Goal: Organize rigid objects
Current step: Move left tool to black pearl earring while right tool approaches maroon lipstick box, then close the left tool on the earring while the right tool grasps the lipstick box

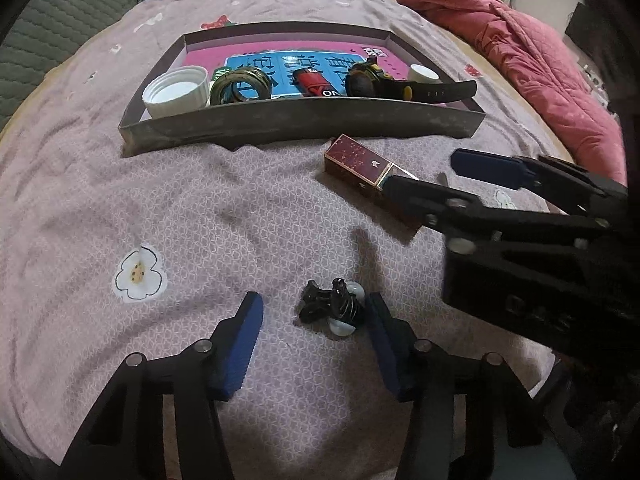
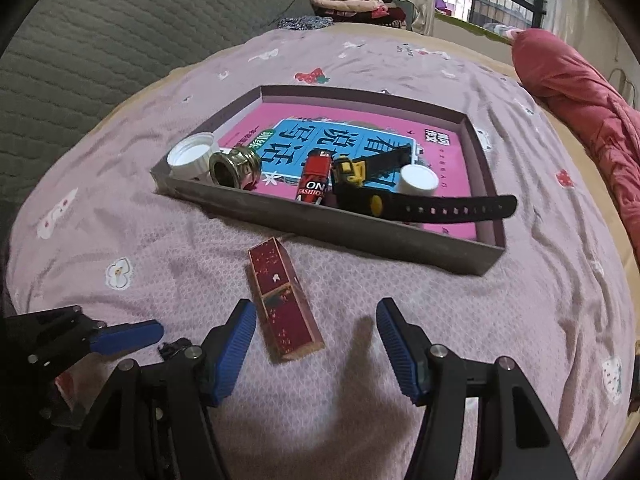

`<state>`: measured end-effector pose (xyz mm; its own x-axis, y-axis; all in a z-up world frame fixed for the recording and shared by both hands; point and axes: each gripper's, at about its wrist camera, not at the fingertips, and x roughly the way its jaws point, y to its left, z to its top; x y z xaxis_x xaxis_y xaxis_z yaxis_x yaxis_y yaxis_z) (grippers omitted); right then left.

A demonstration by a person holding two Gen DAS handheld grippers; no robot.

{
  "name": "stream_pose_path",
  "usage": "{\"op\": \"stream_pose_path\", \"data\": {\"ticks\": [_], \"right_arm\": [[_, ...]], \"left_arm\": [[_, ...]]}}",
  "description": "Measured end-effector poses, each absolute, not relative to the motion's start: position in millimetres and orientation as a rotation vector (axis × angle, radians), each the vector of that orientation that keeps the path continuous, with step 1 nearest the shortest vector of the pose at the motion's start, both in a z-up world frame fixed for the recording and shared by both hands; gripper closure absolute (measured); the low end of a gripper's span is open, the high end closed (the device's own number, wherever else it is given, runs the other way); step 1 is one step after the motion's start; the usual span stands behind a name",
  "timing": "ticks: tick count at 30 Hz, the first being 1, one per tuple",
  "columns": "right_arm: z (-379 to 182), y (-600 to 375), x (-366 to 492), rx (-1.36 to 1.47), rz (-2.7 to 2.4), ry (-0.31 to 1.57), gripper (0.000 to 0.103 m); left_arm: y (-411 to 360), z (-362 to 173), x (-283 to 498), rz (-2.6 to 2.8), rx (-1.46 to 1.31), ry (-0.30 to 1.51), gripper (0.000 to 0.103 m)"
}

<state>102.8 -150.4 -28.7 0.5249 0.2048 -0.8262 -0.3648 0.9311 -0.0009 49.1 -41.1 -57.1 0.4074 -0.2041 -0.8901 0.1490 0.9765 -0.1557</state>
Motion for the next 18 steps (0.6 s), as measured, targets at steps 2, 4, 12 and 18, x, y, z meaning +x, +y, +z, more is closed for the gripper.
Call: {"op": "stream_pose_path", "data": {"ticks": [2,4,12,18], "right_arm": [[-33.8,-146.6,109.3,-0.197,0.350,0.983,0.041],[-37.0,-143.9,113.7,-0.214,0.354,0.990,0.041],[-44.4,-129.5,119.2,-0.292,0.367,0.995,0.041],[-49.4,-121.5,118.7,-0.340,0.367,1.000,0.041]], "left_arm": [[-37.7,-57.0,50.3,-0.238,-0.076,1.134,0.050],[-34.9,-56.8,51.0,-0.245,-0.088,1.138,0.052],[-33.0,-57.3,50.4,-0.256,-0.097,1.142,0.055],[-30.4,-57.0,50.8,-0.257,-0.108,1.145,0.057]]}}
